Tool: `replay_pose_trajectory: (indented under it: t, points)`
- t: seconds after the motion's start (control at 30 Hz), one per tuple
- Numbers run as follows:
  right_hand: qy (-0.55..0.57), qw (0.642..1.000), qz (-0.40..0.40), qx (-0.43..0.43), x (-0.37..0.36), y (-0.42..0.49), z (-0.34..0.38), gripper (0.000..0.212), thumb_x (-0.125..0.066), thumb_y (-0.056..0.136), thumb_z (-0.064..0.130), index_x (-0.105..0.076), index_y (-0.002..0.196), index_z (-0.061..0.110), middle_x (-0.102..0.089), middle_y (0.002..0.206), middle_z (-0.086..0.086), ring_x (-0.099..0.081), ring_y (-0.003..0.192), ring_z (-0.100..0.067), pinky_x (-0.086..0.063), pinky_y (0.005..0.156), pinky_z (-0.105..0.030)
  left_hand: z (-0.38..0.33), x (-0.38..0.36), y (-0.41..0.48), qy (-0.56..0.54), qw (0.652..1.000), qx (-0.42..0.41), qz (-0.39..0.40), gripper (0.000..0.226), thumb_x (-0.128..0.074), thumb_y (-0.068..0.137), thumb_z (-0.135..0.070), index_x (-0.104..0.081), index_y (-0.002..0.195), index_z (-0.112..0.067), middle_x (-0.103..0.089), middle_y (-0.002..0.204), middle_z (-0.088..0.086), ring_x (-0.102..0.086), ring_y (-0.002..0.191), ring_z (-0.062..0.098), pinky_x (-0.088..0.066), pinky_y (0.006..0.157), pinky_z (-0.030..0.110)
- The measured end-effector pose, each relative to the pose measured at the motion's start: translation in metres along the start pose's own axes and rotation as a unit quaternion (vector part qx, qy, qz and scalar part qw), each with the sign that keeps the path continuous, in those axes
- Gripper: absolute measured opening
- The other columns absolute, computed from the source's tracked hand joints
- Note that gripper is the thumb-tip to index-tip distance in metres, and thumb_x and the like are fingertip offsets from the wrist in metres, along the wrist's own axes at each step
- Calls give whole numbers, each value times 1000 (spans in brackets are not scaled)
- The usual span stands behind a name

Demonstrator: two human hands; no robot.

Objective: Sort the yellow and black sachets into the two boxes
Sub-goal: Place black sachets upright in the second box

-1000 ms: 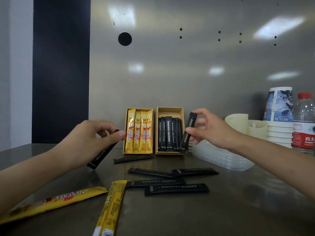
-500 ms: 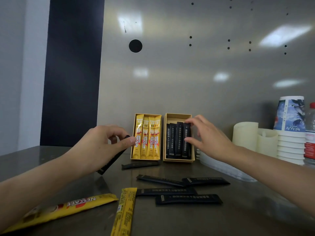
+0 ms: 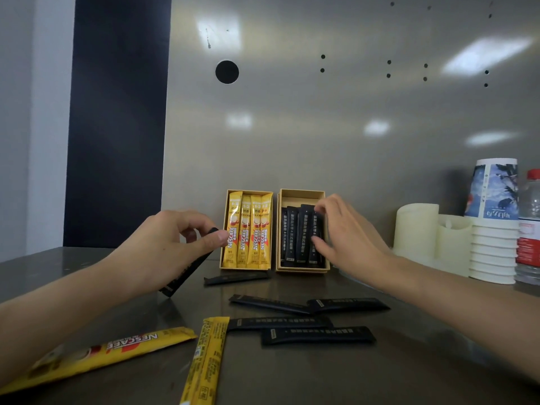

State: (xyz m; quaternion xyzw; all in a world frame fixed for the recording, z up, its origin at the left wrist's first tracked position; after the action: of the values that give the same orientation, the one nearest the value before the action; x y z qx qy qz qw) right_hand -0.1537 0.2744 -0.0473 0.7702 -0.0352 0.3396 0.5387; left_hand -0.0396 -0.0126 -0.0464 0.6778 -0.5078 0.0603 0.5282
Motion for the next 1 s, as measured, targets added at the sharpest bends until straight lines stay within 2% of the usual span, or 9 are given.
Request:
replay_pose_trajectory:
  t: [0.07, 0.13, 0.23, 0.37, 0.57, 0.77, 0.9, 1.0]
  points:
    - [4, 1000, -1, 18, -2, -2, 4, 42, -67, 91, 24, -43, 124, 19, -48, 123, 1, -56, 102, -12, -52, 78, -23, 0, 0, 0, -1, 1000, 1, 1, 47, -47, 69, -72, -73, 83, -36, -68, 92, -4, -62, 81, 14, -53, 70, 29]
    - [-1, 999, 8, 42, -5, -5, 7, 42, -63, 92, 22, -44, 130, 19, -48, 126, 0, -55, 105, -14, -55, 79, -26, -1, 0, -1, -2, 1000, 0, 2, 45, -47, 70, -71, -73, 82, -36, -68, 92, -4, -62, 82, 14, -54, 72, 30]
    - [-1, 999, 18, 39, -8, -7, 11, 44, -53, 98, 34, -44, 139, 22, -47, 129, 1, -54, 111, -13, -57, 84, -30, -1, 0, 0, -3, 1000, 1, 4, 45, -48, 70, -71, -73, 82, -36, -68, 92, -5, -62, 83, 13, -53, 73, 29]
    - [-14, 999, 26, 33, -11, -6, 15, 43, -47, 101, 45, -52, 137, 21, -50, 127, 3, -53, 113, -12, -53, 91, -31, -3, 0, -1, -5, 1000, -2, 10, 48, -46, 68, -73, -73, 82, -36, -68, 92, -9, -62, 86, 10, -55, 78, 31]
    - [-38, 997, 45, 42, -12, -10, 15, 45, -44, 102, 45, -55, 139, 21, -50, 134, 2, -48, 122, -14, -46, 102, -33, -3, 1, -1, -4, 1000, 0, 11, 45, -48, 70, -73, -72, 82, -37, -68, 93, -8, -63, 87, 11, -58, 80, 35]
    - [-43, 997, 39, 41, -9, -15, 15, 43, -45, 102, 42, -57, 136, 20, -54, 134, 3, -49, 124, -14, -42, 104, -32, -4, 4, -2, -12, 1000, 3, -21, 52, -45, 67, -76, -74, 89, -39, -71, 95, -9, -63, 89, 9, -57, 80, 38]
    - [-60, 997, 42, 38, -7, -18, 14, 43, -43, 101, 44, -58, 135, 21, -56, 135, 4, -51, 126, -14, -39, 108, -34, -5, 6, -1, -27, 999, 10, -44, 43, -51, 76, -66, -76, 93, -35, -73, 92, -11, -65, 90, 6, -56, 84, 37]
    - [-41, 998, 39, 35, -4, -17, 14, 42, -41, 102, 44, -58, 134, 22, -56, 132, 5, -52, 122, -13, -40, 107, -33, -5, 7, -1, -55, 996, 25, -66, 35, -56, 79, -58, -77, 91, -32, -74, 80, -10, -67, 76, 4, -56, 74, 31]
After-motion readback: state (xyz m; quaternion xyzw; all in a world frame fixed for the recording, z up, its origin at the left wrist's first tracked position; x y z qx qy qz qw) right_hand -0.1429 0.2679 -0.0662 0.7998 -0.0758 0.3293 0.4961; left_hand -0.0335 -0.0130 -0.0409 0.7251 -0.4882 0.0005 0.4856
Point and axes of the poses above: each hand's wrist, its own y-axis towards the middle knuckle, its own x-axis out of the back of the hand, z = x × y, the point moved 1 cm from there along y, towards the middle knuckle
